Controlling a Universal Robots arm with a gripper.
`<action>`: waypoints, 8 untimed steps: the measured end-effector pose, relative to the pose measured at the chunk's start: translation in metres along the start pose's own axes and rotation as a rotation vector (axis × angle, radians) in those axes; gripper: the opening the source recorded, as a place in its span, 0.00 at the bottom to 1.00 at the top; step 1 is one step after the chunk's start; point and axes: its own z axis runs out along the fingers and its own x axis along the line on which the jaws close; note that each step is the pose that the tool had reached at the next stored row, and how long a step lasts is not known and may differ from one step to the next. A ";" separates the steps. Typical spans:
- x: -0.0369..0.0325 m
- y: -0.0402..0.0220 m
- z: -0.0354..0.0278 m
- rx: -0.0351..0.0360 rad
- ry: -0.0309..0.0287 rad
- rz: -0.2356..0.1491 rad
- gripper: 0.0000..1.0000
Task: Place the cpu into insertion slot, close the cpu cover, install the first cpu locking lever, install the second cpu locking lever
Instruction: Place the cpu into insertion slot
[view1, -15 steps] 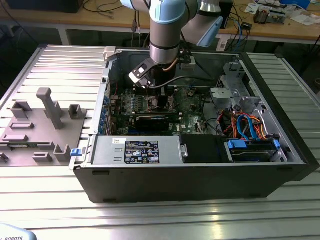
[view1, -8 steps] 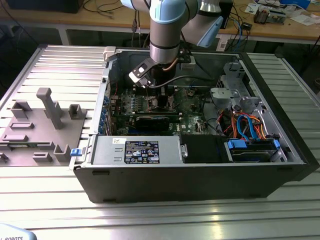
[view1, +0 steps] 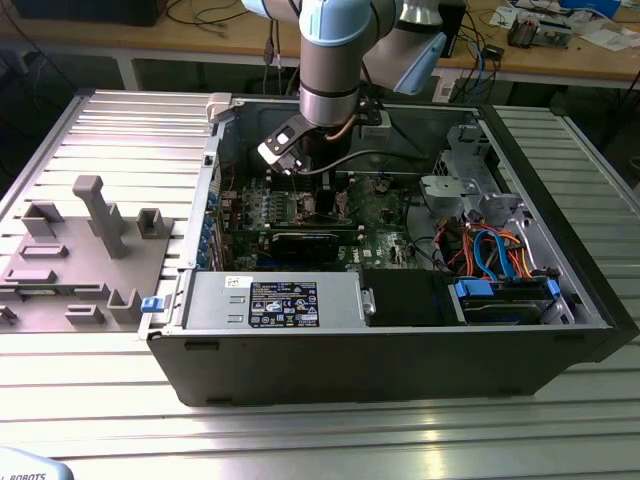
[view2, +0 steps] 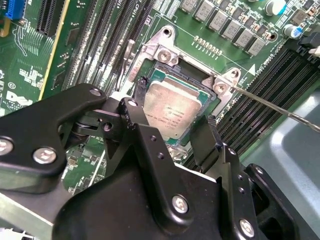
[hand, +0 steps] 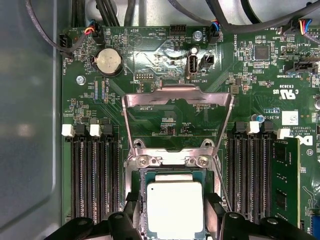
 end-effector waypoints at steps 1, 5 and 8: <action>0.0000 0.0000 0.0000 0.0001 -0.0001 0.000 0.62; -0.0001 -0.0001 0.0020 0.0003 -0.0005 0.000 0.62; 0.0000 -0.0002 0.0020 0.0000 -0.0004 0.000 0.62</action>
